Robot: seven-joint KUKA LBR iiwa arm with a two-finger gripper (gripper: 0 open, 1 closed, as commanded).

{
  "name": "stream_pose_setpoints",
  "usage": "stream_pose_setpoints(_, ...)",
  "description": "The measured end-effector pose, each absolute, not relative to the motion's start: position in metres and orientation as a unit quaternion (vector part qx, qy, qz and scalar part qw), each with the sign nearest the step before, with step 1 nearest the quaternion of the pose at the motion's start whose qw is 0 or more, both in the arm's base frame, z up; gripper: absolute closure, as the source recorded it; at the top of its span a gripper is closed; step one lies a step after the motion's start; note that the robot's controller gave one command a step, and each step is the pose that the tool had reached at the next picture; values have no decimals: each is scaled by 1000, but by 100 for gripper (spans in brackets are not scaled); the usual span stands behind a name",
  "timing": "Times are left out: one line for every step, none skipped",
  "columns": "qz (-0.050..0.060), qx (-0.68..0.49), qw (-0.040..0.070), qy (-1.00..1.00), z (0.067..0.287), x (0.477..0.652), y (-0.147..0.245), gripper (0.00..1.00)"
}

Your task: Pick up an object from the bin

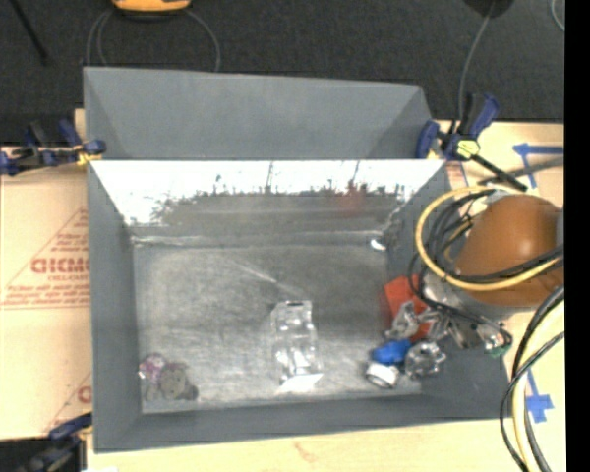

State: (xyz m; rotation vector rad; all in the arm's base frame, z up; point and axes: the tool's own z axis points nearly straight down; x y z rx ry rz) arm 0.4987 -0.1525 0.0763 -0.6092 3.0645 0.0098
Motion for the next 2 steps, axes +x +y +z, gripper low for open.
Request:
stream_pose_setpoints(-2, -303, 4, 953, 181, 496, -124, 100)
stream_pose_setpoints(-3, -310, 4, 951, 230, 497, -135, 100)
